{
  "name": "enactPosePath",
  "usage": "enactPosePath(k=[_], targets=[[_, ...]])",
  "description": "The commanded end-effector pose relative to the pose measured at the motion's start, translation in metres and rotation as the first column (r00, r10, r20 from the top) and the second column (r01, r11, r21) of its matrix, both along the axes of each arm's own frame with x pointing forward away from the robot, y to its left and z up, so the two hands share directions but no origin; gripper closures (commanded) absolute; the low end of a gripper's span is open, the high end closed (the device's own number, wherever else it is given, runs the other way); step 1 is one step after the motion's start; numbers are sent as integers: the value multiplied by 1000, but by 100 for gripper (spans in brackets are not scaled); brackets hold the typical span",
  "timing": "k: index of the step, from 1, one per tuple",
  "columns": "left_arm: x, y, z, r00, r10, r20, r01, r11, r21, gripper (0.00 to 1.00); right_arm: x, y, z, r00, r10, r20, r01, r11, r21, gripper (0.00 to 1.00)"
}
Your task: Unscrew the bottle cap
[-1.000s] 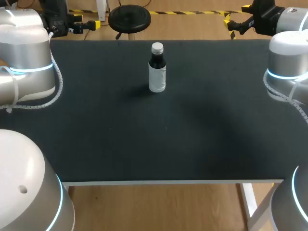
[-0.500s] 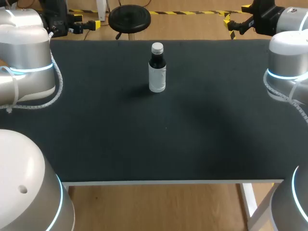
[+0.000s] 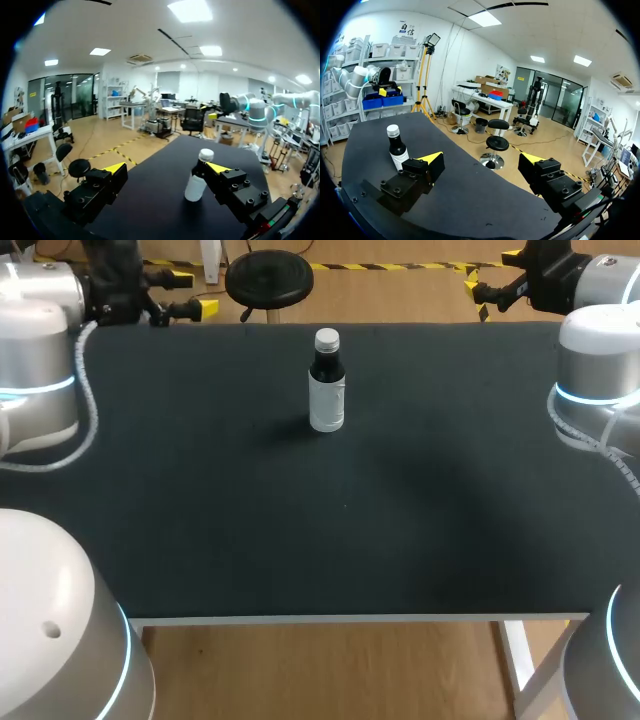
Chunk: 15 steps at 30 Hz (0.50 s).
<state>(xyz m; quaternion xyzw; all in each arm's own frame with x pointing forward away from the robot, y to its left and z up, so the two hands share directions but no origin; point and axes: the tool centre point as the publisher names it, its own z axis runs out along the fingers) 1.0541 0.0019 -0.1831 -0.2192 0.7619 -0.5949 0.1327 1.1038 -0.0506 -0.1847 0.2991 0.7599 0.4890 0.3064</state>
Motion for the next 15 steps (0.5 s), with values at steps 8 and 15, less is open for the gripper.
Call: enactPosePath(k=[8, 15], targets=[[0, 6, -10, 964, -265, 16, 265, 961, -78, 0, 0, 0, 1, 1000, 0, -3, 0, 1000, -2, 0], [0, 6, -10, 964, -265, 16, 265, 961, -78, 0, 0, 0, 1, 1000, 0, -3, 0, 1000, -2, 0]])
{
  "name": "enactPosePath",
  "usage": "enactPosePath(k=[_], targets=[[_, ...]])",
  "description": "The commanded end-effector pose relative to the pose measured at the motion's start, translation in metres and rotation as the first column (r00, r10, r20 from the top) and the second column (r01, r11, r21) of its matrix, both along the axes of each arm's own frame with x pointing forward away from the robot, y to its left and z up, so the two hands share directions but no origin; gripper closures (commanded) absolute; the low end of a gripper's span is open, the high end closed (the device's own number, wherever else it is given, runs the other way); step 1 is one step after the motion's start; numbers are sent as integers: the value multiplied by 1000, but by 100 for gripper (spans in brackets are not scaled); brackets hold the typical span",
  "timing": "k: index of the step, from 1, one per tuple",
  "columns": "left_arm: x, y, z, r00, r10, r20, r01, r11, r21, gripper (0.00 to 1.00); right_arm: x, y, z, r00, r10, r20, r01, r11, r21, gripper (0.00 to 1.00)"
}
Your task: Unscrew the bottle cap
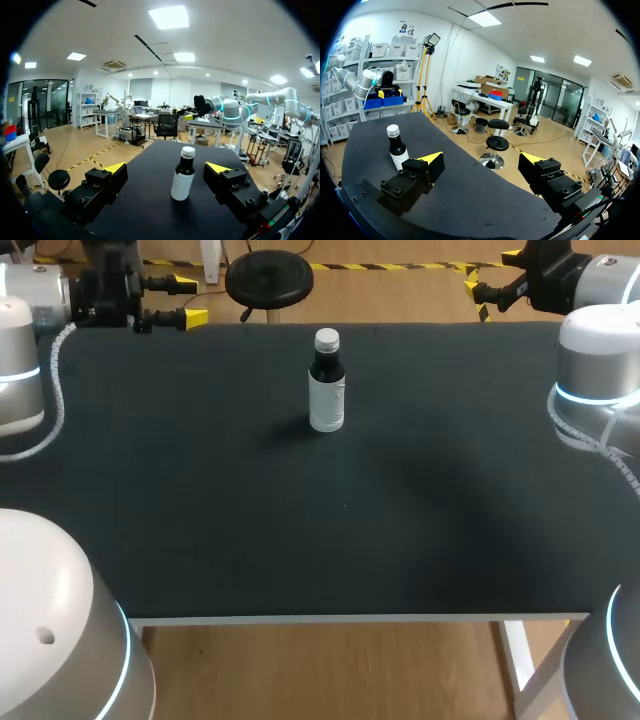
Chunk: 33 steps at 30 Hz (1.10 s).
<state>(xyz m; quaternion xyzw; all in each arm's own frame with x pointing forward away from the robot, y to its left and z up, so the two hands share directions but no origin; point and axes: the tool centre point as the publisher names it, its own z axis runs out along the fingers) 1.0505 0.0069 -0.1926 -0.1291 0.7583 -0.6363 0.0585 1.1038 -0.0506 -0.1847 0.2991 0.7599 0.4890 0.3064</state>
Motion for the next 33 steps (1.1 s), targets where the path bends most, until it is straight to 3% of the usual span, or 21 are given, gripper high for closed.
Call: enactPosePath(k=[1, 9, 19, 33], targets=[[3, 1, -1, 999, -34, -7, 34, 999, -3, 0, 0, 0, 1, 1000, 0, -3, 0, 1000, -2, 0], [3, 1, -1, 999, -34, -7, 34, 999, -3, 0, 0, 0, 1, 1000, 0, -3, 0, 1000, -2, 0], [-15, -34, -10, 985, -163, 64, 167, 984, -57, 0, 0, 0, 1, 1000, 0, -3, 0, 1000, -2, 0], [-30, -98, -51, 942, -326, 81, 334, 931, -146, 0, 0, 0, 1, 1000, 0, -3, 0, 1000, -2, 0]])
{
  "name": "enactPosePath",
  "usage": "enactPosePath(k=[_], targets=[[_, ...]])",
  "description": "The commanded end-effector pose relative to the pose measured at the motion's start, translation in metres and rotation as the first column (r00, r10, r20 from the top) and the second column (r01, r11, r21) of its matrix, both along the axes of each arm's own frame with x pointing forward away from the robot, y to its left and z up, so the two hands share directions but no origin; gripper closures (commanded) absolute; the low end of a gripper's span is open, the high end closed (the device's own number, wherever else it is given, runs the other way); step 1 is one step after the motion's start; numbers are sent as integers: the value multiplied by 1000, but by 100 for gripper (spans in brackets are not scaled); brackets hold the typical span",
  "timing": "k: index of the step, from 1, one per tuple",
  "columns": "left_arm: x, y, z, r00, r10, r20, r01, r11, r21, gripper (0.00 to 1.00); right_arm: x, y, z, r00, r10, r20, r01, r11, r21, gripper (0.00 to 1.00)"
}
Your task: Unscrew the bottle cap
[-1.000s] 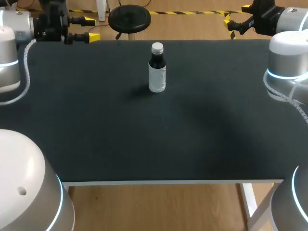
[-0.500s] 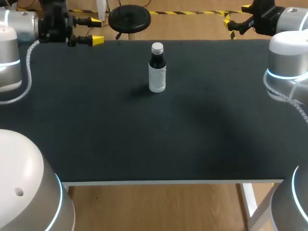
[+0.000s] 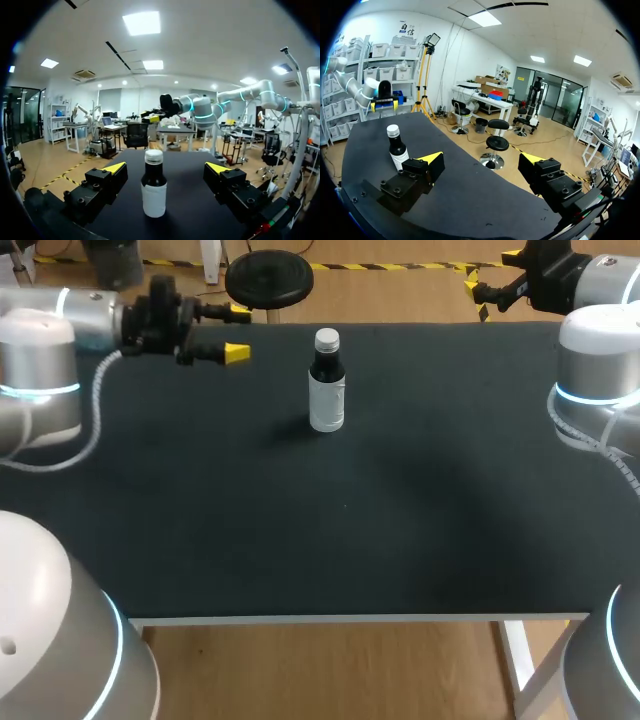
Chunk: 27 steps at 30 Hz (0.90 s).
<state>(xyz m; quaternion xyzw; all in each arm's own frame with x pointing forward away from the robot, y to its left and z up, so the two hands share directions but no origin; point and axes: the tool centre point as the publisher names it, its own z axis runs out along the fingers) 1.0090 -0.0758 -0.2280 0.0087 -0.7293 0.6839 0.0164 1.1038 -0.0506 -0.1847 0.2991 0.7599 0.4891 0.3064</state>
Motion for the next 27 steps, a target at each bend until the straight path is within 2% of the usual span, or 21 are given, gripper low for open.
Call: enactPosePath(k=[1, 7, 17, 27], targets=[[11, -19, -18, 998, -65, -2, 65, 997, -42, 0, 0, 0, 1, 1000, 0, -3, 0, 1000, -2, 0], [14, -37, -30, 998, -68, 7, 68, 997, -30, 0, 0, 0, 1, 1000, 0, -3, 0, 1000, -2, 0], [22, -60, -43, 996, -85, 6, 85, 995, -48, 0, 0, 0, 1, 1000, 0, -3, 0, 1000, -2, 0], [31, -77, -49, 994, -110, 0, 110, 991, -71, 0, 0, 0, 1, 1000, 0, -3, 0, 1000, -2, 0]])
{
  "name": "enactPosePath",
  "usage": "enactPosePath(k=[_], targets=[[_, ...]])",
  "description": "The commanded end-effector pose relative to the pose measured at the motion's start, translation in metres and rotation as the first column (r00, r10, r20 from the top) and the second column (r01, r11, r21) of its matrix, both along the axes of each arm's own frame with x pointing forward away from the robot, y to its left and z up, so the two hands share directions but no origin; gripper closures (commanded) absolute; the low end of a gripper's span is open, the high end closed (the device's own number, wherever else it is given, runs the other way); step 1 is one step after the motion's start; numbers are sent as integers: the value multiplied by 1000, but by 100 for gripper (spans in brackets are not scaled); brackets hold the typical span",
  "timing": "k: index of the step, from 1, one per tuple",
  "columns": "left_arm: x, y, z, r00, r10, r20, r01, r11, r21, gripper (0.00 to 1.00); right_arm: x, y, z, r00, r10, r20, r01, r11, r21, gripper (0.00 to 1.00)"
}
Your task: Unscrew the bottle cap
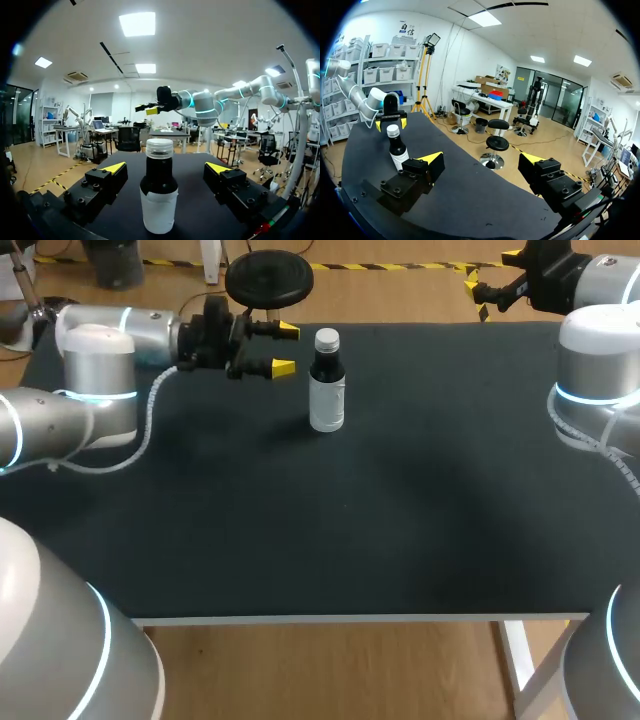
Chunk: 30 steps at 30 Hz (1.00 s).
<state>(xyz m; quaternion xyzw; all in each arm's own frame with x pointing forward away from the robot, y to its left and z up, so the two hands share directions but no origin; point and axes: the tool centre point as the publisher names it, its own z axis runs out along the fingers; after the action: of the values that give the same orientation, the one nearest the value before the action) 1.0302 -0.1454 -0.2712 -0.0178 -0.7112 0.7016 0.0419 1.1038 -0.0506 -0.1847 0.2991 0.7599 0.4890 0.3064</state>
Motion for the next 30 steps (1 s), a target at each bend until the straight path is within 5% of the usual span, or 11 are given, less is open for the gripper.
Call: enactPosePath(k=[1, 30], targets=[[10, -9, -6, 999, -40, 0, 40, 999, -21, 0, 0, 0, 1, 1000, 0, -3, 0, 1000, -2, 0], [6, -52, -15, 991, -136, -14, 136, 990, -41, 0, 0, 0, 1, 1000, 0, -3, 0, 1000, -2, 0]])
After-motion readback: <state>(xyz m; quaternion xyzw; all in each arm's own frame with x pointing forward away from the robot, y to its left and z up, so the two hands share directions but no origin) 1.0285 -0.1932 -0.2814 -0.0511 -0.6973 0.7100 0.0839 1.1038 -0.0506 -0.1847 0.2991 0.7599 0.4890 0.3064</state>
